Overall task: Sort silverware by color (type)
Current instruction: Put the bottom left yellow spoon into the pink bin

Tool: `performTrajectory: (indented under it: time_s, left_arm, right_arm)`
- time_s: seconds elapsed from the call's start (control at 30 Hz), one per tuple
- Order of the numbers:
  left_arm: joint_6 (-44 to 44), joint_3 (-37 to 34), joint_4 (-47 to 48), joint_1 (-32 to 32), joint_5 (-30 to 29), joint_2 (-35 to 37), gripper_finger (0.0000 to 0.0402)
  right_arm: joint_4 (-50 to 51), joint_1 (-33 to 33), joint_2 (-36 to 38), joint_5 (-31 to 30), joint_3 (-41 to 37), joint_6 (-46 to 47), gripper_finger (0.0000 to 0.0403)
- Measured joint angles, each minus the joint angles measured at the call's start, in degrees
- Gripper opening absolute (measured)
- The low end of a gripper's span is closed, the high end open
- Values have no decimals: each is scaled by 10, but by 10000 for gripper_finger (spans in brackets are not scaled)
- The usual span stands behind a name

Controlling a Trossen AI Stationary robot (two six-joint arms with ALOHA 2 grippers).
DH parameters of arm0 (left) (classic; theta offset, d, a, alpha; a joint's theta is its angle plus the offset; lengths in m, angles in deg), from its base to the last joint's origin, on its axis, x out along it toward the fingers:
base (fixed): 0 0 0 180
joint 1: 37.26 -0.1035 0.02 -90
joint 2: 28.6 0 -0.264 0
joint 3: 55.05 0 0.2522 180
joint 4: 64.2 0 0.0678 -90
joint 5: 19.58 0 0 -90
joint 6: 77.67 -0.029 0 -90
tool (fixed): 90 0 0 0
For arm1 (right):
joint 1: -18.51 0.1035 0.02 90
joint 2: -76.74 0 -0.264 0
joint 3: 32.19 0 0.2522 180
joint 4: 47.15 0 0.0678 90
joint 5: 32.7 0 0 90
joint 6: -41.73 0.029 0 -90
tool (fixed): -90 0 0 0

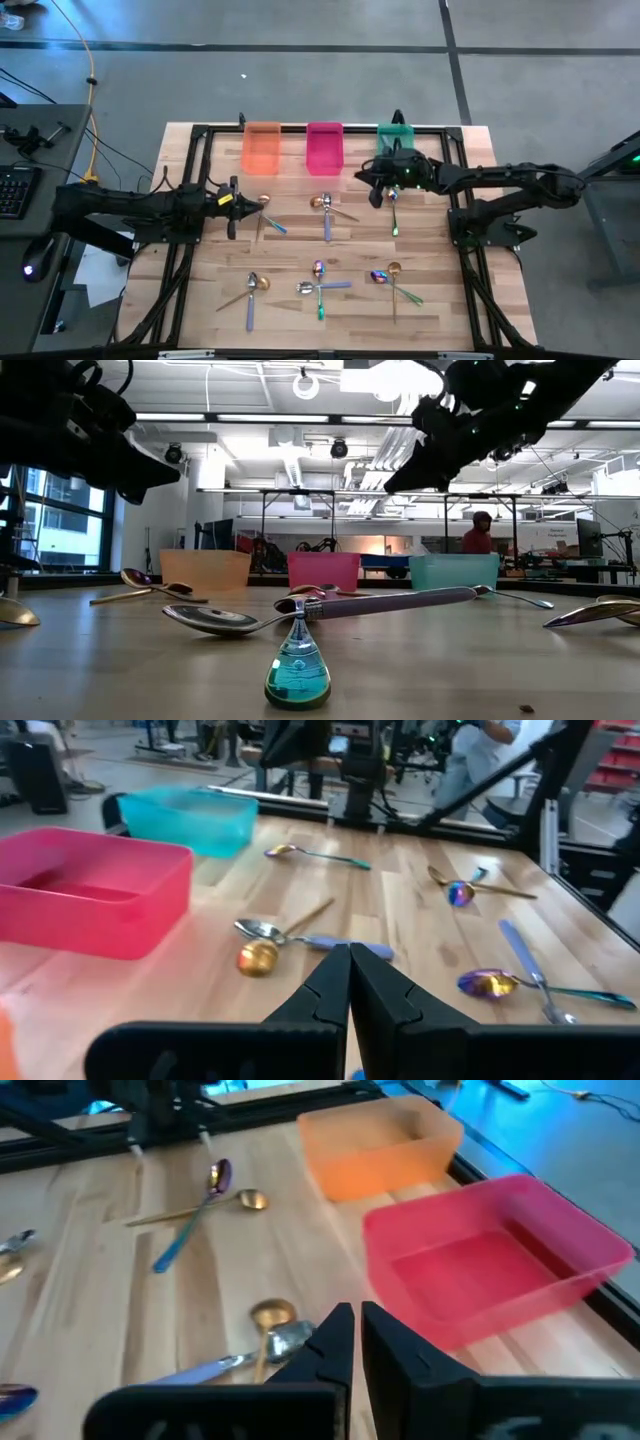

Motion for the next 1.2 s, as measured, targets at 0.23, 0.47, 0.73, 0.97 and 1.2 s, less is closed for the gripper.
performTrajectory:
  time_s: [0.23, 0.47, 0.73, 0.97, 1.2]
  left_arm:
    - [18, 10, -22, 47, -29, -60, 0]
    - [-2, 40, -19, 77, -66, -124, 0]
    - [-3, 75, 0, 77, -78, -179, 1]
    - [30, 134, 94, 101, -73, -209, 9]
    - [106, 213, 232, 191, -102, -261, 3]
  right_arm:
    - [-4, 30, -2, -6, 0, 8, 7]
    - [-12, 32, -2, -7, 0, 23, 20]
    - [-31, 27, -2, -32, 0, 4, 78]
    - [-31, 25, -2, -52, 0, -3, 106]
    - [-30, 24, -2, -52, 0, -3, 107]
